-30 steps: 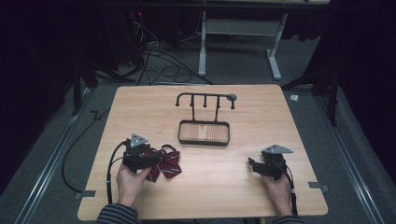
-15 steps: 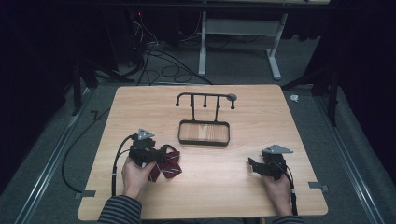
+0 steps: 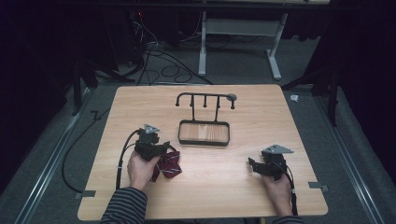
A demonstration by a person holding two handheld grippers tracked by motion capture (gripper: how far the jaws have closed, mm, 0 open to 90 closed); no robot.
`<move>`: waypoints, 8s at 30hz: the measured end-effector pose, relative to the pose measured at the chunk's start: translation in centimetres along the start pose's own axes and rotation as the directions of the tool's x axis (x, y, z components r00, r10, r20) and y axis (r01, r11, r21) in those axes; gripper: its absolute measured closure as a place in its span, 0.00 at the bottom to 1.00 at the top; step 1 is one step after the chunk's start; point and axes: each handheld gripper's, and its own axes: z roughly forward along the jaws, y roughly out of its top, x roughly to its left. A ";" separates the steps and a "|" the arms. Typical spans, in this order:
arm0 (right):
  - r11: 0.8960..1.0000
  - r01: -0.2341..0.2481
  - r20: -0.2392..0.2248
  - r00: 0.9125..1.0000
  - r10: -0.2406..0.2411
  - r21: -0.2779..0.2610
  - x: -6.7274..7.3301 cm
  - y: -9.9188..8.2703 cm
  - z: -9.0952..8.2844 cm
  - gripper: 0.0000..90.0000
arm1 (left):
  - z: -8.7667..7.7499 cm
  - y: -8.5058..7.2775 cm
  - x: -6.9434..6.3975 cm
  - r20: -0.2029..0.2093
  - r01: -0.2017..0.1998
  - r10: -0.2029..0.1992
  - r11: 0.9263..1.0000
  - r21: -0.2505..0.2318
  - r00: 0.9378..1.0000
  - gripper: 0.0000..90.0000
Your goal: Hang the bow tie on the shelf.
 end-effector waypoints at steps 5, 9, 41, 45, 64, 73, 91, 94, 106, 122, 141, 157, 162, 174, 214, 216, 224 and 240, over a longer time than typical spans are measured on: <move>1.000 0.000 -0.001 1.000 0.000 0.001 0.0 0.0 0.0 0.39 | 1.2 0.1 0.2 -0.006 0.011 -0.010 1.000 0.027 1.000 0.56; 1.000 -0.002 -0.003 1.000 0.002 0.000 0.0 0.0 0.0 0.39 | 1.9 0.2 0.4 0.003 0.031 -0.031 0.999 0.035 1.000 0.57; 1.000 -0.005 -0.007 1.000 0.005 -0.001 -0.1 0.0 0.0 0.39 | 3.8 -0.4 0.6 0.007 -0.028 0.027 0.992 0.120 1.000 0.99; 1.000 -0.005 -0.007 1.000 0.005 -0.001 -0.1 0.0 0.0 0.39 | 2.7 -0.2 0.6 0.029 -0.034 0.032 0.995 0.093 0.999 0.99; 1.000 -0.005 -0.008 1.000 0.005 0.001 -0.1 0.0 -0.1 0.39 | -4.3 2.1 0.0 0.110 -0.048 0.058 0.995 -0.088 0.992 0.99; 1.000 -0.005 -0.009 1.000 0.005 0.001 -0.1 0.0 -0.1 0.38 | -5.8 3.2 -0.9 0.135 -0.073 0.090 0.989 -0.129 0.987 0.99; 1.000 -0.005 -0.009 1.000 0.005 0.001 -0.1 0.0 -0.1 0.39 | -6.8 5.1 -3.0 0.187 -0.115 0.148 0.977 -0.178 0.971 0.99; 1.000 -0.004 -0.010 1.000 0.004 0.001 -0.1 0.0 -0.1 0.39 | -6.7 5.4 -3.3 0.191 -0.124 0.158 0.976 -0.179 0.969 0.99; 1.000 -0.006 -0.012 1.000 0.006 -0.001 -0.1 0.0 -0.1 0.39 | -6.6 6.7 -4.2 0.209 -0.150 0.188 0.971 -0.184 0.960 0.99; 1.000 -0.006 -0.012 1.000 0.006 -0.001 -0.1 0.0 -0.1 0.38 | -6.1 7.8 -5.0 0.233 -0.163 0.206 0.968 -0.191 0.950 0.99; 1.000 -0.008 -0.016 1.000 0.008 -0.001 -0.1 0.0 -0.1 0.39 | -5.5 9.8 -6.1 0.259 -0.169 0.221 0.963 -0.208 0.940 0.99; 1.000 -0.009 -0.017 1.000 0.009 -0.003 -0.1 -0.1 -0.1 0.39 | -4.2 12.4 -7.0 0.268 -0.172 0.230 0.960 -0.223 0.936 0.99; 1.000 -0.008 -0.017 1.000 0.008 -0.003 -0.1 -0.1 -0.1 0.38 | -3.8 12.9 -7.1 0.280 -0.156 0.218 0.961 -0.230 0.935 0.99; 1.000 -0.008 -0.017 1.000 0.007 -0.001 -0.1 -0.1 -0.1 0.39 | -3.1 14.1 -7.4 0.269 -0.160 0.223 0.959 -0.235 0.937 0.99; 1.000 -0.007 -0.016 1.000 0.007 0.000 -0.1 -0.1 -0.1 0.39 | -0.3 16.5 -7.2 0.189 -0.166 0.207 0.963 -0.212 0.960 0.99; 1.000 -0.007 -0.016 1.000 0.007 -0.001 -0.1 -0.1 -0.1 0.39 | -0.1 16.5 -7.3 0.185 -0.170 0.209 0.964 -0.206 0.960 0.99; 1.000 -0.010 -0.017 1.000 0.010 -0.001 -0.1 -0.1 -0.1 0.38 | 0.2 16.5 -7.1 0.172 -0.166 0.200 0.967 -0.195 0.964 0.98; 1.000 -0.012 -0.018 1.000 0.012 -0.001 -0.1 -0.1 -0.1 0.38 | 0.4 16.1 -6.9 0.168 -0.164 0.195 0.969 -0.183 0.966 0.93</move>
